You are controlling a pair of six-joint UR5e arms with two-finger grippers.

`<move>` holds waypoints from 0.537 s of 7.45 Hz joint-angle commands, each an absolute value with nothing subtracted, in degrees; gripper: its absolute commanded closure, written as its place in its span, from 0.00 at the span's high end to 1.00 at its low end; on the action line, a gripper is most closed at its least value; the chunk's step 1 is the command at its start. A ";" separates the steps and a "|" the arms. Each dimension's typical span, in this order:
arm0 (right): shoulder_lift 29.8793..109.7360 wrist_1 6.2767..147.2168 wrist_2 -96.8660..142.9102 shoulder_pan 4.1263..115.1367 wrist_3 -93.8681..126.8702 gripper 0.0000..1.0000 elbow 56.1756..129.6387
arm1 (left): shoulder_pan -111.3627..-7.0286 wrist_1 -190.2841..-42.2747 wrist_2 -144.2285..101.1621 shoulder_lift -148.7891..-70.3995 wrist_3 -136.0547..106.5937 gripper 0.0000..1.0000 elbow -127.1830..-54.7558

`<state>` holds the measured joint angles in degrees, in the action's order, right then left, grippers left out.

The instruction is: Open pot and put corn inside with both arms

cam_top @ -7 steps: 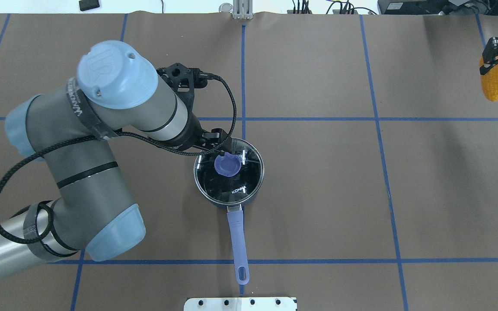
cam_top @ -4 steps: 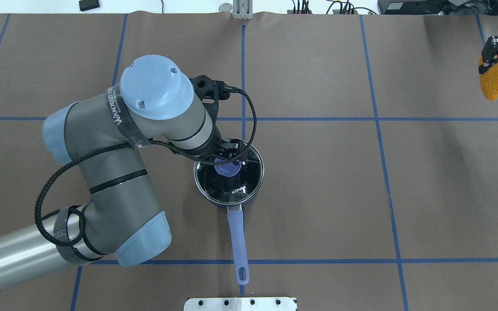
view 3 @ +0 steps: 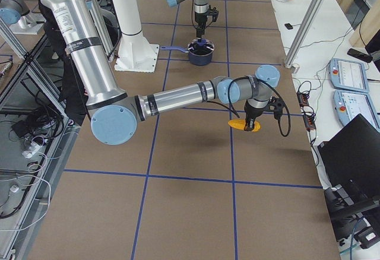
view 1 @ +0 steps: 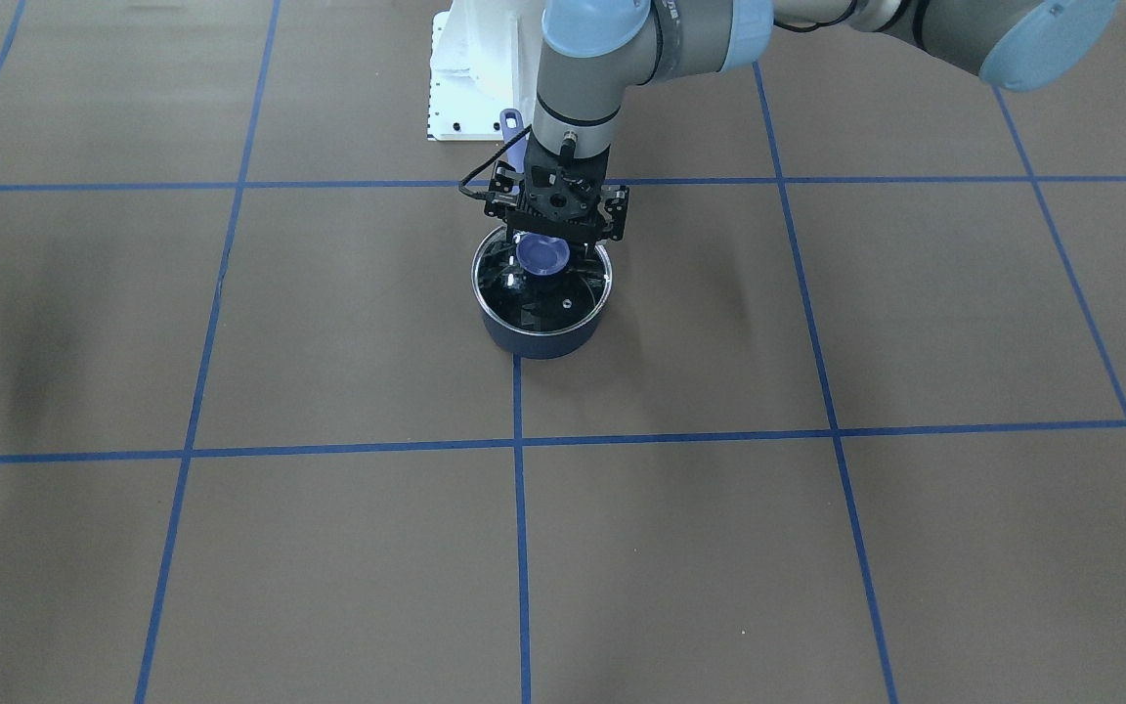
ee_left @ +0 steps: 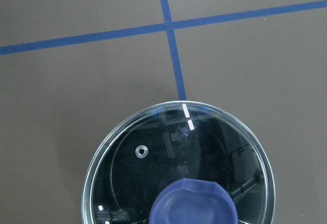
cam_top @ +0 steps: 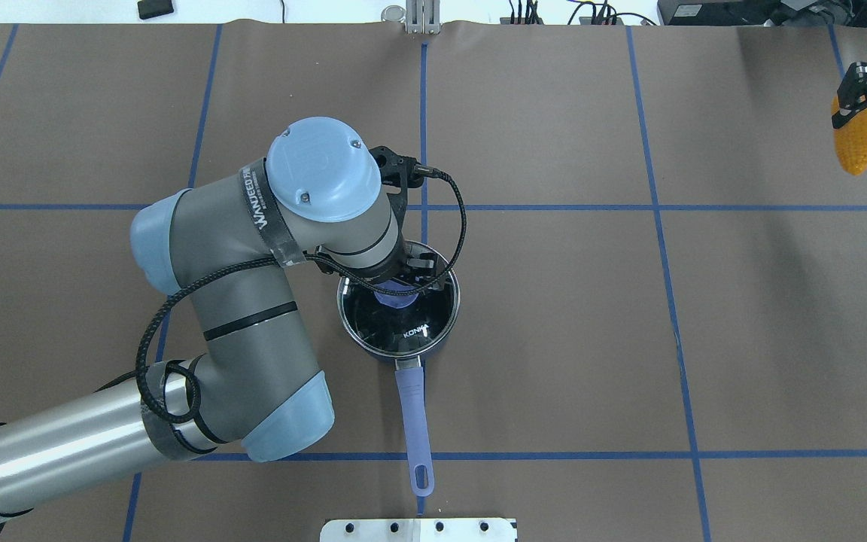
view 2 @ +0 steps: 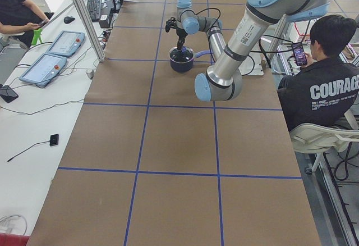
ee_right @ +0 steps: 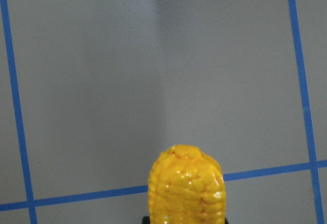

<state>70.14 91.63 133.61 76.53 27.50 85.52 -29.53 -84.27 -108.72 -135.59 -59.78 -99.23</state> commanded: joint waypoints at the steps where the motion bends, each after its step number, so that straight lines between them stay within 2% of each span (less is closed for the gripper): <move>1: 70.22 91.41 133.86 76.64 27.51 0.34 85.34 | -28.92 -84.46 -108.19 -136.06 -59.77 0.97 -98.26; 4: 70.22 91.41 133.68 76.55 27.51 0.34 85.17 | -28.92 -85.69 -108.19 -136.14 -59.77 0.97 -96.16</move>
<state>70.22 91.41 133.72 76.57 27.51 85.24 -28.94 -85.19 -108.20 -136.12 -59.76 -96.80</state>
